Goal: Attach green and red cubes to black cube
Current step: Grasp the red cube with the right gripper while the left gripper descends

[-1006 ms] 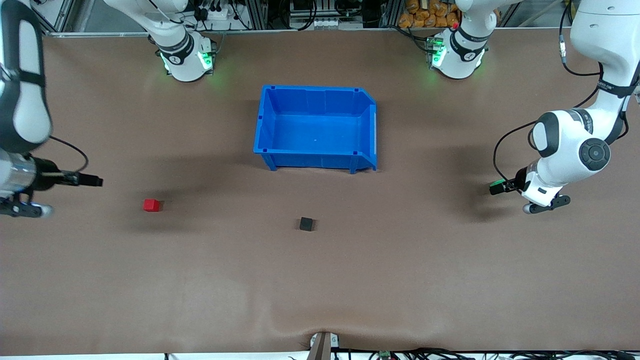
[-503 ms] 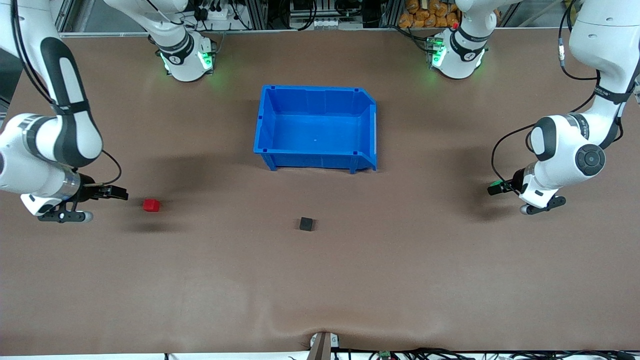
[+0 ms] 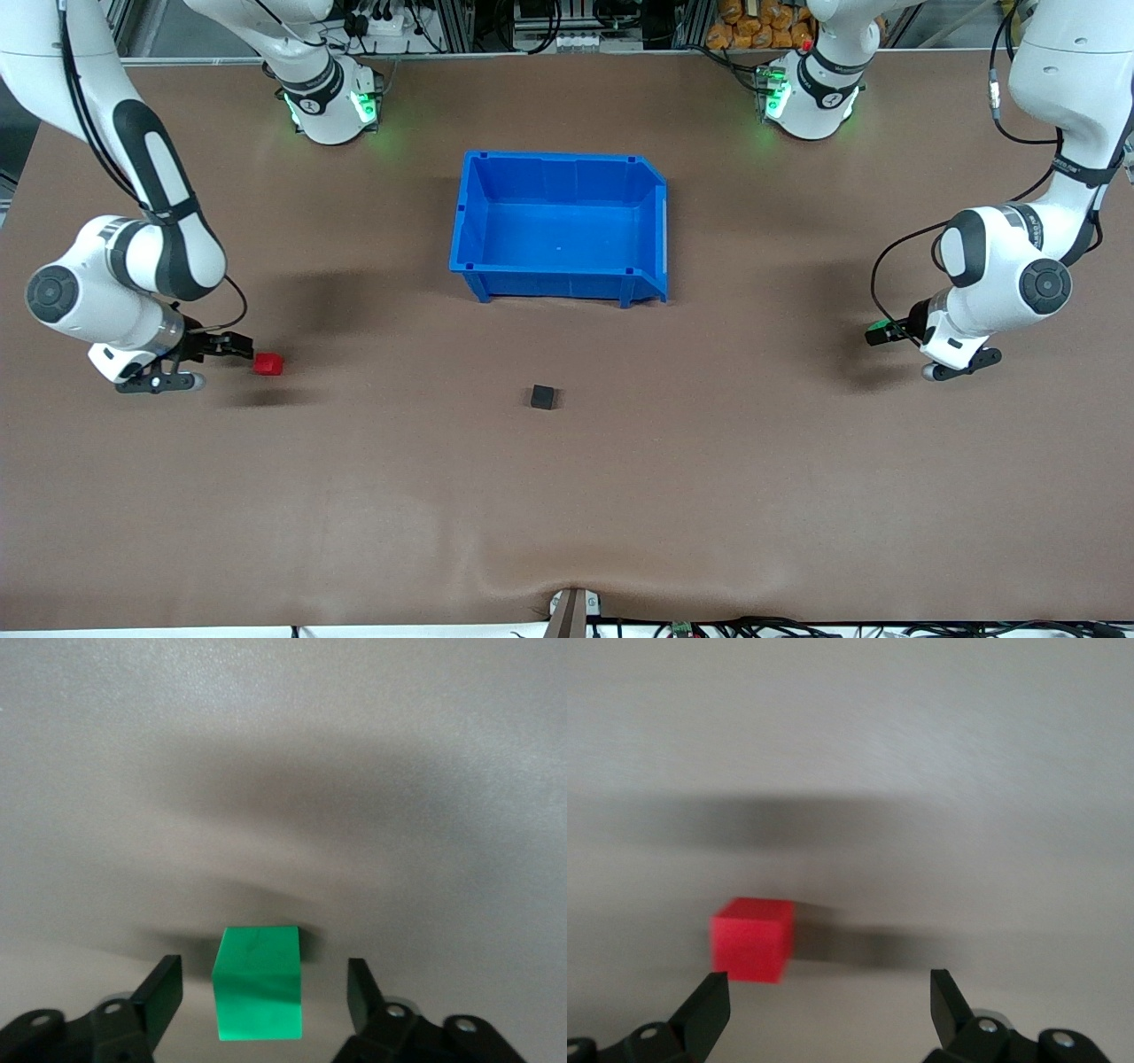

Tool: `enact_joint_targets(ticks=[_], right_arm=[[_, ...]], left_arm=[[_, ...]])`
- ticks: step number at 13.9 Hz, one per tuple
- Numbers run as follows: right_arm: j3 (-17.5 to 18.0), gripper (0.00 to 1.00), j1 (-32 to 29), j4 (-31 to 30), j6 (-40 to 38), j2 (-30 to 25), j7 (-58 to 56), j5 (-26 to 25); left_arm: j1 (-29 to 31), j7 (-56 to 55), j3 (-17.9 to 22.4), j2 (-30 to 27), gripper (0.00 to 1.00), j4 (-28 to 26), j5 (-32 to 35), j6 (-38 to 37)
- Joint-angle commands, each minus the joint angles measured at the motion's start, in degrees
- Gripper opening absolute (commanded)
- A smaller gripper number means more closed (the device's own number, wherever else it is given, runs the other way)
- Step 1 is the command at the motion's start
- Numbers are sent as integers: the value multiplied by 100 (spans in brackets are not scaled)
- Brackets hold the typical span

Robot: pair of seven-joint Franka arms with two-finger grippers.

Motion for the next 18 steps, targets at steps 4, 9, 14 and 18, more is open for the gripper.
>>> enact_joint_targets(ticks=[4, 9, 14, 18], right_arm=[[7, 100, 336, 141, 684, 616, -48, 49], [7, 100, 407, 326, 711, 880, -48, 49], [7, 100, 407, 274, 624, 890, -39, 49], [7, 100, 407, 273, 18, 644, -30, 49]], left_arm=[[51, -216, -35, 93, 0, 108, 85, 18], [25, -716, -52, 67, 0, 248, 67, -9], [-20, -1675, -245, -83, 0, 266, 50, -53], [-28, -2719, -737, -92, 0, 379, 50, -201]])
